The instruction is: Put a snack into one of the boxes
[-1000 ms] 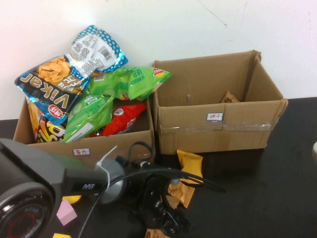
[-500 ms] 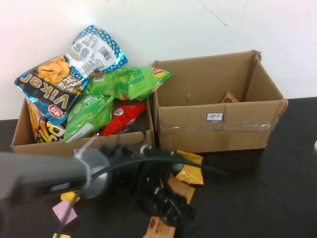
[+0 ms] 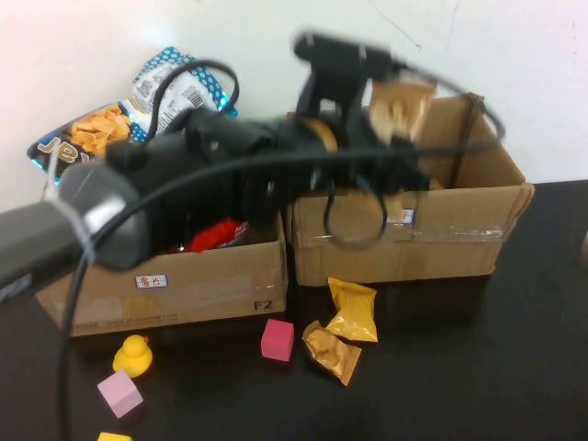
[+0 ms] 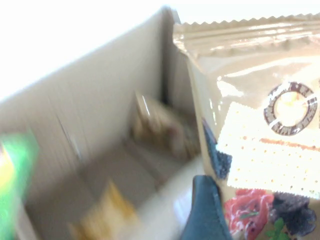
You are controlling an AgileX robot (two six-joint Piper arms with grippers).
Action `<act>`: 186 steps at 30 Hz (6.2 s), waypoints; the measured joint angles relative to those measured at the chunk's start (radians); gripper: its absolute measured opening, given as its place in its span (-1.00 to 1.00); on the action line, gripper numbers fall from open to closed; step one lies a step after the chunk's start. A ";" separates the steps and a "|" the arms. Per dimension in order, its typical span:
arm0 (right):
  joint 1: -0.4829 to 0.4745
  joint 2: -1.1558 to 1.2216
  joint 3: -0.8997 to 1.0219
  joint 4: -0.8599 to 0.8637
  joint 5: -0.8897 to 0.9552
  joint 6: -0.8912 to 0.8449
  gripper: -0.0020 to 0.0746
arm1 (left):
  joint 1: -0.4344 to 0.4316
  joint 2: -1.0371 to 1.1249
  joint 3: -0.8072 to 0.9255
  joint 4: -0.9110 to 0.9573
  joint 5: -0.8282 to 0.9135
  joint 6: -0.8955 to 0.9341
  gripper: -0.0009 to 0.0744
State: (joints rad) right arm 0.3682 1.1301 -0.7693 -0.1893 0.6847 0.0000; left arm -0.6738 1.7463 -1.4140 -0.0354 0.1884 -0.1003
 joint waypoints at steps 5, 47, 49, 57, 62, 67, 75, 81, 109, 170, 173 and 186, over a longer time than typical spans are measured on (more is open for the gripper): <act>0.000 0.000 0.000 0.000 -0.030 0.007 -0.95 | 0.061 0.129 -0.110 0.019 -0.271 0.028 0.18; 0.000 -0.130 0.000 -0.029 -0.266 0.255 -0.95 | -0.014 -0.359 -0.455 0.328 0.712 0.069 -0.98; 0.000 -0.176 0.000 -0.029 -0.268 0.255 -0.95 | -0.055 -0.435 -0.364 0.359 0.700 0.047 -0.98; 0.000 -0.316 0.009 -0.030 -0.164 0.255 -0.95 | -0.144 -0.784 0.169 0.404 0.472 -0.059 -0.98; 0.000 -0.327 0.009 -0.030 -0.060 0.255 -0.95 | -0.150 -0.975 0.464 0.409 0.420 -0.079 -0.98; 0.000 -0.318 0.009 -0.030 -0.008 0.255 -0.95 | -0.150 -1.096 0.651 0.409 0.346 -0.081 -0.98; 0.000 -0.296 0.009 -0.030 0.005 0.255 -0.95 | -0.150 -1.147 0.712 0.412 0.248 -0.083 -0.98; 0.000 -0.296 0.009 -0.030 0.007 0.255 -0.95 | -0.150 -1.147 0.712 0.413 0.240 -0.085 -0.98; 0.000 -0.287 0.009 -0.028 0.009 0.255 -0.95 | 0.601 -1.755 1.321 0.053 0.028 -0.099 -0.98; -0.374 -1.140 0.798 -0.136 -0.626 0.352 -0.95 | 0.667 -1.755 1.436 0.035 0.145 -0.073 -0.98; -0.374 -1.140 0.798 -0.127 -0.626 0.374 -0.95 | 0.667 -1.755 1.436 0.035 0.145 -0.073 -0.98; -0.374 -1.142 0.798 0.207 -0.366 0.086 -0.95 | 0.667 -1.755 1.436 0.035 0.145 -0.074 -0.98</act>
State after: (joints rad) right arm -0.0055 -0.0114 0.0284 0.0173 0.3189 0.0859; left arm -0.0072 -0.0091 0.0217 0.0000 0.3332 -0.1741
